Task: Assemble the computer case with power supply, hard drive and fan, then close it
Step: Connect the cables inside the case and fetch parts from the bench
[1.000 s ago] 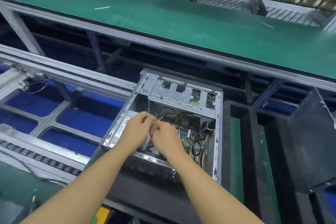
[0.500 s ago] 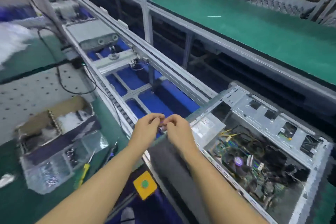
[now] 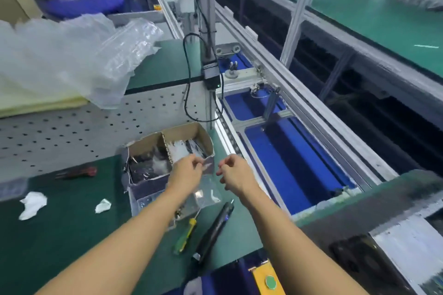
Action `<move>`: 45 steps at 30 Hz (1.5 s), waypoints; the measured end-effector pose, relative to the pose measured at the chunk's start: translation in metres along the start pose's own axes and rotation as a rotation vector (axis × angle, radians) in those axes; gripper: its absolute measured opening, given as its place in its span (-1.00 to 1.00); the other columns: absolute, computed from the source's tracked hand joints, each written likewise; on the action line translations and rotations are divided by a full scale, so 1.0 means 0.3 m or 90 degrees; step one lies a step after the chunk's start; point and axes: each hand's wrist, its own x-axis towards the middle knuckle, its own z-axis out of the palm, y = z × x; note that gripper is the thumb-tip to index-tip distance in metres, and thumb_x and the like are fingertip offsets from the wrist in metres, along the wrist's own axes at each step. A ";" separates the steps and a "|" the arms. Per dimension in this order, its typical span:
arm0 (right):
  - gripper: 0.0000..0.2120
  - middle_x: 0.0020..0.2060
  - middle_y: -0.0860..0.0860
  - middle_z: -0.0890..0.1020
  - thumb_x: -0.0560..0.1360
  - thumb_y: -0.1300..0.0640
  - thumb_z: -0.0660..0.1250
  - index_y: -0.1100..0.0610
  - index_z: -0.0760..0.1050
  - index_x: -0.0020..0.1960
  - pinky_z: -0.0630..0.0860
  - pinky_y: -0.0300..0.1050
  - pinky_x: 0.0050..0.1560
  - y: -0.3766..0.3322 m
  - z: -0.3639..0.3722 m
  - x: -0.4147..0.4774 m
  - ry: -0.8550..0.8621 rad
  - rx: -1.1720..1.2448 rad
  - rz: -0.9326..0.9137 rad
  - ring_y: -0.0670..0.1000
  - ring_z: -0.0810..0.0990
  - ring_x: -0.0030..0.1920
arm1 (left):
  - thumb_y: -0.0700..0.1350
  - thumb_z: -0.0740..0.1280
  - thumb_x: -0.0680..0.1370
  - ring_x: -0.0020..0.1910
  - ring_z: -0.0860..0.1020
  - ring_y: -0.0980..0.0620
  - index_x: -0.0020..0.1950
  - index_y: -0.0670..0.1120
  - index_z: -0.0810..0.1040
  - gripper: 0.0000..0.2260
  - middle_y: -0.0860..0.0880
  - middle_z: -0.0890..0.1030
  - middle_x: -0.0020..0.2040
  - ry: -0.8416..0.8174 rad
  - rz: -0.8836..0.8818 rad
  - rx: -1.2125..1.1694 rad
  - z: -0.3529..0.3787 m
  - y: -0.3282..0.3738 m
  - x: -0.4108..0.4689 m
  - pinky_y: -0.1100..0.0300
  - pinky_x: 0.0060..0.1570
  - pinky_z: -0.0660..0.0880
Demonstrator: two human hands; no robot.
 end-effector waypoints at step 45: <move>-0.75 -0.17 0.05 0.64 0.63 0.33 0.11 0.08 0.48 -0.04 0.40 -0.35 -0.42 0.029 0.127 0.288 0.014 0.057 0.123 -0.10 0.52 -0.33 | -0.32 0.32 0.53 -0.13 0.60 -0.14 -0.18 -0.13 0.58 -0.86 -0.10 0.63 -0.14 -0.145 0.081 0.248 0.084 -0.246 0.608 0.02 -0.08 0.57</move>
